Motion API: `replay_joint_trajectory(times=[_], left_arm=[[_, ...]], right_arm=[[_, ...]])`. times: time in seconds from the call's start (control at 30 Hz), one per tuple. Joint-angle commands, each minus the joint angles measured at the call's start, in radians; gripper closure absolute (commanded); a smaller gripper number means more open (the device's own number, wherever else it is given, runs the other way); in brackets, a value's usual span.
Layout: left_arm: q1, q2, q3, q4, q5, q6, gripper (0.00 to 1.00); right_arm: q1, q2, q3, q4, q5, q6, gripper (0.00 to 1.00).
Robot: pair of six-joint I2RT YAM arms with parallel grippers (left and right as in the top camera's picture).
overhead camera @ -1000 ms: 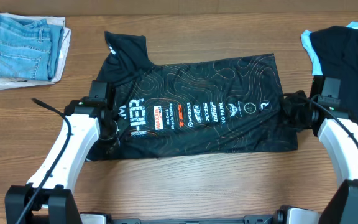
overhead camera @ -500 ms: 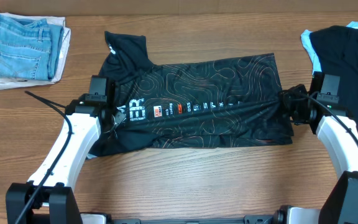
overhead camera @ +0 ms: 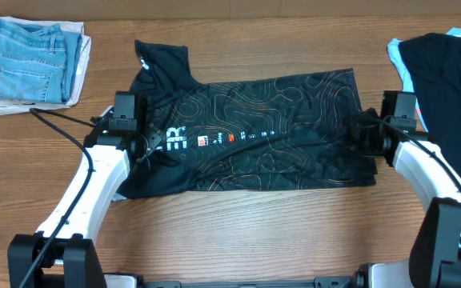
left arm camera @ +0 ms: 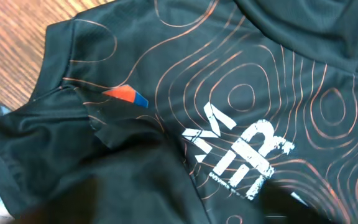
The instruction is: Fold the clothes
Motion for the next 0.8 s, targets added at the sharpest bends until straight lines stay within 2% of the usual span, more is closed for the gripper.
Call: replay_joint_trajectory(times=[0.0,0.1,0.2,0.27,0.37,0.47,0.7,0.77], left_arm=[[-0.007,0.007,0.018,-0.025,0.026,0.101,0.00],[-0.007,0.007,0.027,-0.099,0.054,0.096,0.00],[-0.007,0.008,0.030,-0.233,0.119,0.075,0.00],[-0.008,0.008,0.029,-0.306,0.151,0.057,0.00],[-0.013,0.008,0.023,-0.386,0.180,0.024,0.00],[-0.024,0.008,-0.009,-0.397,0.179,-0.030,0.00],[-0.024,0.008,-0.154,-0.220,0.180,-0.041,0.00],[-0.024,0.008,-0.180,-0.202,0.180,-0.054,0.04]], right_arm=[[0.005,0.008,0.025,-0.003,0.017,0.000,0.91],[0.005,0.008,0.025,-0.005,0.018,0.000,0.89],[0.004,0.008,0.025,-0.005,0.018,0.000,0.75],[0.004,0.008,0.025,-0.005,0.017,0.000,0.58],[0.004,0.008,0.025,-0.004,0.017,0.000,0.57],[0.004,0.008,0.025,-0.006,0.017,0.000,0.56],[0.004,0.008,0.025,-0.029,0.016,-0.001,0.56],[0.004,0.008,0.025,-0.033,0.017,-0.001,0.56]])
